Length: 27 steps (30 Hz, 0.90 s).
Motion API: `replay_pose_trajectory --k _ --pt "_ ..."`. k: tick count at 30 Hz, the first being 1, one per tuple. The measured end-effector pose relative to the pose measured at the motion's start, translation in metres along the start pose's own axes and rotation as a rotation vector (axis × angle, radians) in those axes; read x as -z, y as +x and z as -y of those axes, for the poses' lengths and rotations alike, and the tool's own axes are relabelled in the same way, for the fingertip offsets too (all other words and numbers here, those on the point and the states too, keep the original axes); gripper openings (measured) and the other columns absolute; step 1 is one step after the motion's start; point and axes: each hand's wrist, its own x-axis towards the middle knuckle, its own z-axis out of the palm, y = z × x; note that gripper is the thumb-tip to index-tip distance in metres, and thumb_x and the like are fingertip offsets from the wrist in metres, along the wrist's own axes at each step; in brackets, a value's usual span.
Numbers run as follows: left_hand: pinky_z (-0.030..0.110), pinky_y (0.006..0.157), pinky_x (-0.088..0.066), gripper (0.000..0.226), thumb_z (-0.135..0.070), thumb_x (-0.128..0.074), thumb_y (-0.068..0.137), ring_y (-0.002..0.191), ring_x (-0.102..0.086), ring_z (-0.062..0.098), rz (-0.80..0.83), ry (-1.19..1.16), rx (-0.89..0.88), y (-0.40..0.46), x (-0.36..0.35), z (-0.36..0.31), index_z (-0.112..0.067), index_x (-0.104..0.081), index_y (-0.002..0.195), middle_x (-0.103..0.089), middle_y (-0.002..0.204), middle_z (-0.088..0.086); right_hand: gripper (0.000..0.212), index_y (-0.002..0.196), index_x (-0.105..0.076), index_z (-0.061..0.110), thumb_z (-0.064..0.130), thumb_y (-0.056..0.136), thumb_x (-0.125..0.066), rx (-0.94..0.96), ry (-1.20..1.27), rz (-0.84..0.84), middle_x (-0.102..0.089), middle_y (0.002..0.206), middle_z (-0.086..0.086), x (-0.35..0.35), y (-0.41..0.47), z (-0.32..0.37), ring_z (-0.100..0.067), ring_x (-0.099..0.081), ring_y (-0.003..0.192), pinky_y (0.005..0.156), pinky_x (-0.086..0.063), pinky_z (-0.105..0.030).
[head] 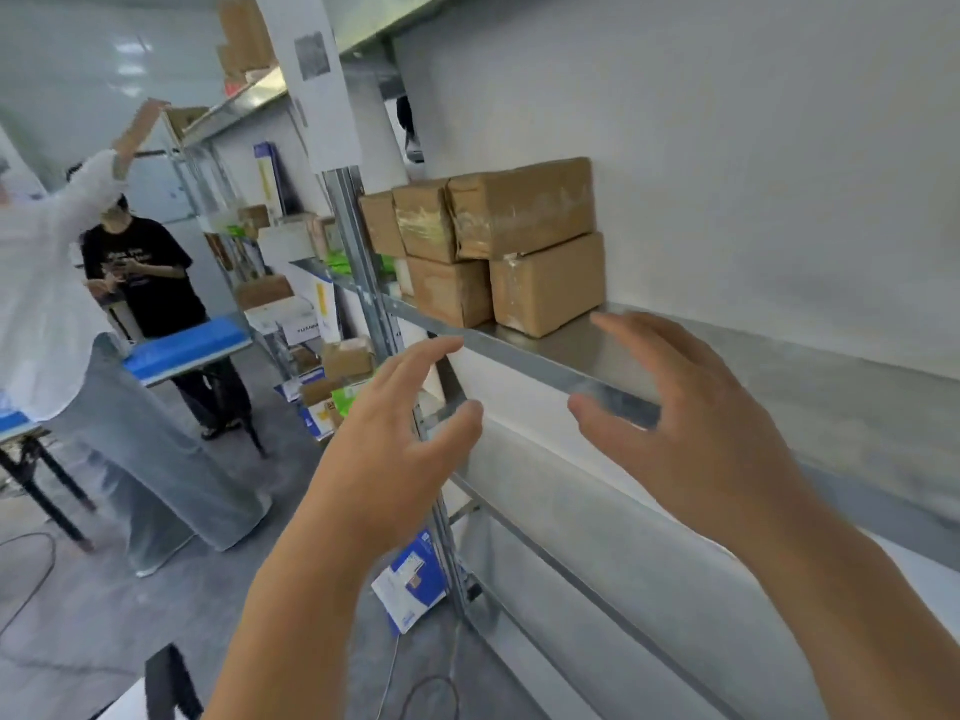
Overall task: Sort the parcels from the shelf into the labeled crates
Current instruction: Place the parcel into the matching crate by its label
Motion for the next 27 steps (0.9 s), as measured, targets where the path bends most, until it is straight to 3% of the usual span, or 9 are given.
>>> replay_pose_trajectory --k 11,13,16,21,23,26,27 --pt "0.029 0.105 -0.029 0.050 -0.055 -0.054 0.097 0.132 -0.035 -0.005 -0.022 -0.052 -0.104 0.142 0.005 0.023 -0.064 -0.039 0.144 -0.037 0.139 -0.037 0.068 0.150 -0.038 0.049 0.066 0.086 -0.056 -0.035 0.002 -0.062 -0.041 0.151 0.027 -0.038 0.126 -0.005 -0.009 -0.040 0.142 0.112 -0.043 -0.044" --pt "0.032 0.104 -0.033 0.050 -0.059 -0.051 0.094 0.134 -0.038 -0.001 -0.008 -0.069 -0.138 0.167 0.012 0.024 -0.064 -0.040 0.143 -0.039 0.140 -0.036 0.068 0.150 -0.037 0.049 0.067 0.087 -0.054 -0.043 -0.022 -0.089 -0.040 0.153 0.027 -0.042 0.146 0.004 -0.007 -0.038 0.144 0.114 -0.041 -0.041" --pt "0.039 0.106 -0.041 0.057 -0.059 -0.048 0.088 0.134 -0.050 0.020 -0.029 -0.085 -0.187 0.200 0.025 0.021 -0.062 -0.040 0.144 -0.046 0.137 -0.031 0.067 0.151 -0.034 0.051 0.068 0.089 -0.055 -0.046 -0.061 -0.129 -0.038 0.152 0.030 -0.047 0.177 0.018 -0.006 -0.038 0.142 0.112 -0.041 -0.037" --pt "0.037 0.104 -0.033 0.060 -0.060 -0.042 0.087 0.134 -0.038 0.013 -0.049 -0.035 -0.243 0.249 0.032 0.015 -0.058 -0.041 0.147 -0.052 0.144 -0.026 0.069 0.154 -0.034 0.046 0.074 0.091 -0.043 -0.186 -0.022 -0.169 -0.040 0.156 0.018 -0.055 0.219 0.041 -0.013 -0.041 0.143 0.113 -0.040 -0.041" --pt "0.035 0.097 -0.031 0.058 -0.060 -0.040 0.087 0.124 -0.038 0.012 -0.040 -0.035 -0.244 0.260 0.030 0.015 -0.057 -0.043 0.146 -0.056 0.137 -0.026 0.073 0.147 -0.046 0.039 0.081 0.088 -0.037 -0.249 0.033 -0.196 -0.052 0.145 0.010 -0.063 0.231 0.044 -0.018 -0.050 0.134 0.108 -0.045 -0.046" --pt "0.032 0.094 -0.030 0.054 -0.056 -0.039 0.090 0.111 -0.040 -0.004 -0.064 -0.085 -0.276 0.269 0.023 0.011 -0.050 -0.054 0.141 -0.063 0.124 -0.026 0.058 0.121 -0.064 0.033 0.076 0.092 -0.038 -0.317 0.159 -0.251 -0.065 0.110 0.007 -0.070 0.244 0.043 -0.017 -0.063 0.102 0.083 -0.048 -0.037" --pt "0.032 0.094 -0.031 0.051 -0.056 -0.038 0.092 0.113 -0.040 -0.001 -0.082 -0.100 -0.276 0.272 0.020 0.009 -0.047 -0.056 0.140 -0.064 0.125 -0.024 0.053 0.114 -0.066 0.030 0.072 0.095 -0.040 -0.335 0.204 -0.264 -0.067 0.102 0.006 -0.071 0.246 0.042 -0.014 -0.064 0.094 0.078 -0.046 -0.034"
